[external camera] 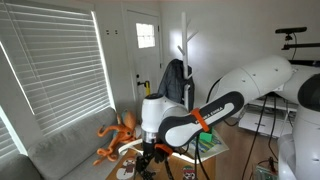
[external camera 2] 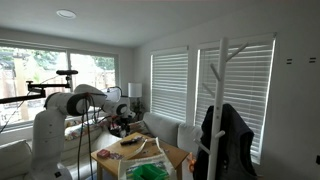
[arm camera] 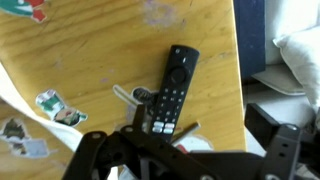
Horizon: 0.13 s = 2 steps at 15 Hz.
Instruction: Remove the black object from the chest drawer
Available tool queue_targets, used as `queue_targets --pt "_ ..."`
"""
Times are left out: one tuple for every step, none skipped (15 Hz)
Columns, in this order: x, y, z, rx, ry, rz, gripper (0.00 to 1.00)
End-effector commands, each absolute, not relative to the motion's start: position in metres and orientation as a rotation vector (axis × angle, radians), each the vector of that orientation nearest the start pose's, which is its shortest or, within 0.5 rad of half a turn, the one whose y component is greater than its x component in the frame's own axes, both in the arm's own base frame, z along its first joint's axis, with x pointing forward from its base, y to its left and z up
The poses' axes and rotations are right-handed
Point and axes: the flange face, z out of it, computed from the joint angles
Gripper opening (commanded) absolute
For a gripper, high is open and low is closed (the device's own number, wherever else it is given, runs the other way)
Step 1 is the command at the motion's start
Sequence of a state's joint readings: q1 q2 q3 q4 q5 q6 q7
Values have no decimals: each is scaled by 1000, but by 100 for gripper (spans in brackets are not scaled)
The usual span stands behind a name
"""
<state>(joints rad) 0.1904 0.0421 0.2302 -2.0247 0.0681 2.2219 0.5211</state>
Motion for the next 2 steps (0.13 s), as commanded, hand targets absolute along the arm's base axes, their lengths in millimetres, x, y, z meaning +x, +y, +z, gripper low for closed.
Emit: queue_targets --pt "521 225 461 -2991 202 -224 100" --pt "514 218 473 -2988 202 -258 100"
